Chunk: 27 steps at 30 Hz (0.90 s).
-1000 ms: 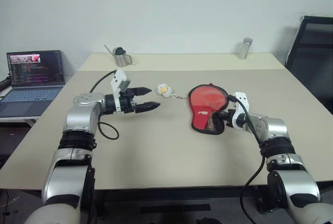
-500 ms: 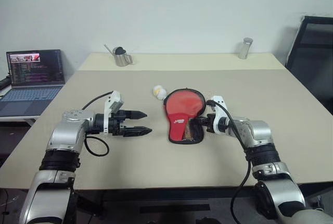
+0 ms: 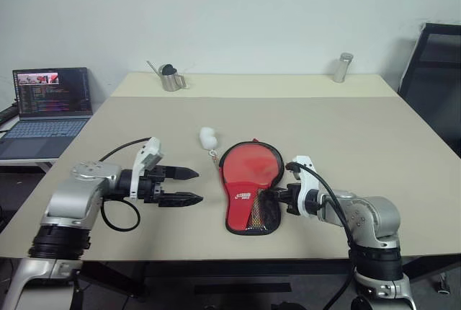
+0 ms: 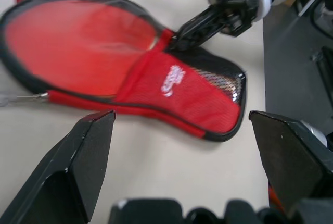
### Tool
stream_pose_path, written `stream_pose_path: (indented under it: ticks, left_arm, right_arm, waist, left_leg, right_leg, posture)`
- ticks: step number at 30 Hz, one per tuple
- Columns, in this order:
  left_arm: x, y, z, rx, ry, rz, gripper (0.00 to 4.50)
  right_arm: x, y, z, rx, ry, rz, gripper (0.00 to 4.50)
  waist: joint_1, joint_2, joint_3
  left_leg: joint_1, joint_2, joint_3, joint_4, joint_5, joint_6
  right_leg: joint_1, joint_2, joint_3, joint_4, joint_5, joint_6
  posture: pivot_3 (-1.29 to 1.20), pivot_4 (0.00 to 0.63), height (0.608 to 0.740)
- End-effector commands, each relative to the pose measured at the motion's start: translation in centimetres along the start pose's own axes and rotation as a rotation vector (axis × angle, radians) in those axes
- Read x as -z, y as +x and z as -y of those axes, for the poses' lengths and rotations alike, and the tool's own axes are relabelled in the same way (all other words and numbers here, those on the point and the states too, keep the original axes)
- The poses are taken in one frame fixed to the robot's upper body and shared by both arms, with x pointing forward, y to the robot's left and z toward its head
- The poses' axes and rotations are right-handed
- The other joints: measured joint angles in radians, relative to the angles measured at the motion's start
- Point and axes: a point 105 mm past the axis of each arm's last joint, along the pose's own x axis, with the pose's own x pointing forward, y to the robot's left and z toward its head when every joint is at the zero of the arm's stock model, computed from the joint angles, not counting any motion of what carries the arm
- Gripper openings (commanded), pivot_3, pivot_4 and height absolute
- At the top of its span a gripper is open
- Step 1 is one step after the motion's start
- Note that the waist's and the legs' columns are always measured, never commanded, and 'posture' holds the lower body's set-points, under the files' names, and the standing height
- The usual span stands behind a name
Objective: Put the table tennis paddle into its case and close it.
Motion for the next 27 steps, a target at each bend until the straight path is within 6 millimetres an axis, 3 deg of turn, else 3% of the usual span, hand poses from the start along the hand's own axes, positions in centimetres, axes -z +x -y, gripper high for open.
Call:
stream_pose_path:
  ticks: [1,10,27]
  left_arm:
    - [-0.5,-0.6,0.6,0.040,0.034,-0.011,4.50]
    - [-0.3,0.0,2.2,0.105,0.027,-0.023,4.50]
    - [-0.5,0.1,2.2,0.104,0.034,-0.026,4.50]
  right_arm:
    - [0.1,-0.8,-1.7,-0.043,-0.016,0.016,0.03]
    - [2.5,-2.1,-2.0,-0.035,0.036,-0.021,0.03]
    - [3.2,-2.8,-1.1,-0.018,0.028,-0.047,0.03]
  waist:
    - [0.001,0.000,0.000]
    - [0.004,0.000,0.000]
    - [0.004,0.000,0.000]
  left_leg:
    - [0.000,0.000,0.000,0.000,0.000,0.000]
    - [0.000,0.000,0.000,-0.002,0.000,0.000]
    - [0.000,0.000,0.000,-0.005,0.000,0.000]
  right_leg:
    - [0.000,0.000,0.000,0.000,0.000,0.000]
    - [0.000,0.000,0.000,-0.002,0.000,0.000]
    - [0.000,0.000,0.000,-0.004,0.000,0.000]
  posture:
    - [0.00,0.150,0.740]
    - [0.00,0.150,0.740]
    - [0.00,0.150,0.740]
